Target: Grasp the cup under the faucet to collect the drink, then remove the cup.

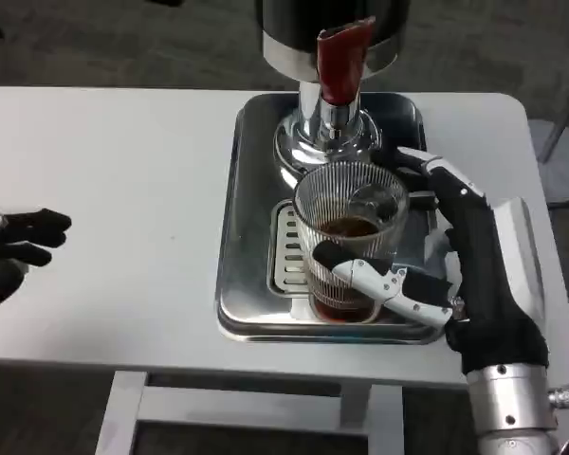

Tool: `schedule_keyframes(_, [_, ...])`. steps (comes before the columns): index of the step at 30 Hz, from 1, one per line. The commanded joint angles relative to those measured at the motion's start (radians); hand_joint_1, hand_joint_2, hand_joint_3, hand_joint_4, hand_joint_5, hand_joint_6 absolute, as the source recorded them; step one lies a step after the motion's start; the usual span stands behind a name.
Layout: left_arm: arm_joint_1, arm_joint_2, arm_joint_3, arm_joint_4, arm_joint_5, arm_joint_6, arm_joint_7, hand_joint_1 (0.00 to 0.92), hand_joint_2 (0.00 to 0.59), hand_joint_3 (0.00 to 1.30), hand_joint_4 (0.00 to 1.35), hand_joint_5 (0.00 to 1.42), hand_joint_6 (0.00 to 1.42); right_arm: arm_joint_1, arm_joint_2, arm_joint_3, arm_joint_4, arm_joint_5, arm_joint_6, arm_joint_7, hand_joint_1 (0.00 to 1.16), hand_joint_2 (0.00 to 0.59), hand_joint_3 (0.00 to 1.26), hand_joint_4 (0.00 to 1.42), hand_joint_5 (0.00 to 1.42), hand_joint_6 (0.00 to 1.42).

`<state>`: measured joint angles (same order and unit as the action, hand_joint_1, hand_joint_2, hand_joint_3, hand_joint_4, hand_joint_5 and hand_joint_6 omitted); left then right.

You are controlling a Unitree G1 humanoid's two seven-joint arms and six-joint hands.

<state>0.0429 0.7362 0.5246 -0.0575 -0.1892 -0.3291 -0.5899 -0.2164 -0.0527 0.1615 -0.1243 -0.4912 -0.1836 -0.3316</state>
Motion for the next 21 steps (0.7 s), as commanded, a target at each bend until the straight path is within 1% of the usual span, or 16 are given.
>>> schedule_keyframes(1, [0.006, 0.007, -0.008, -0.007, -0.006, -0.010, -0.009, 0.000, 0.068, 0.32, 0.29, 0.33, 0.35, 0.013, -0.001, -0.018, -0.063, 0.015, -0.028, 0.010, 0.86, 0.189, 0.99, 1.16, 1.34, 1.42])
schedule_keyframes(5, [0.004, 0.007, -0.009, -0.009, -0.007, -0.009, -0.008, 0.000, 0.068, 0.32, 0.29, 0.33, 0.35, 0.026, -0.003, -0.030, -0.084, 0.016, -0.027, 0.022, 0.86, 0.189, 1.00, 1.17, 1.35, 1.42])
schedule_keyframes(12, [-0.008, 0.005, -0.019, -0.025, -0.008, -0.004, -0.005, 0.000, 0.068, 0.32, 0.29, 0.33, 0.35, 0.068, -0.008, -0.064, -0.145, 0.023, -0.024, 0.035, 0.86, 0.189, 1.02, 1.18, 1.37, 1.42])
schedule_keyframes(21, [-0.017, 0.006, -0.024, -0.039, -0.011, 0.002, -0.001, 0.000, 0.068, 0.32, 0.29, 0.33, 0.36, 0.102, -0.002, -0.098, -0.198, 0.033, -0.017, 0.051, 0.86, 0.189, 1.02, 1.18, 1.38, 1.42])
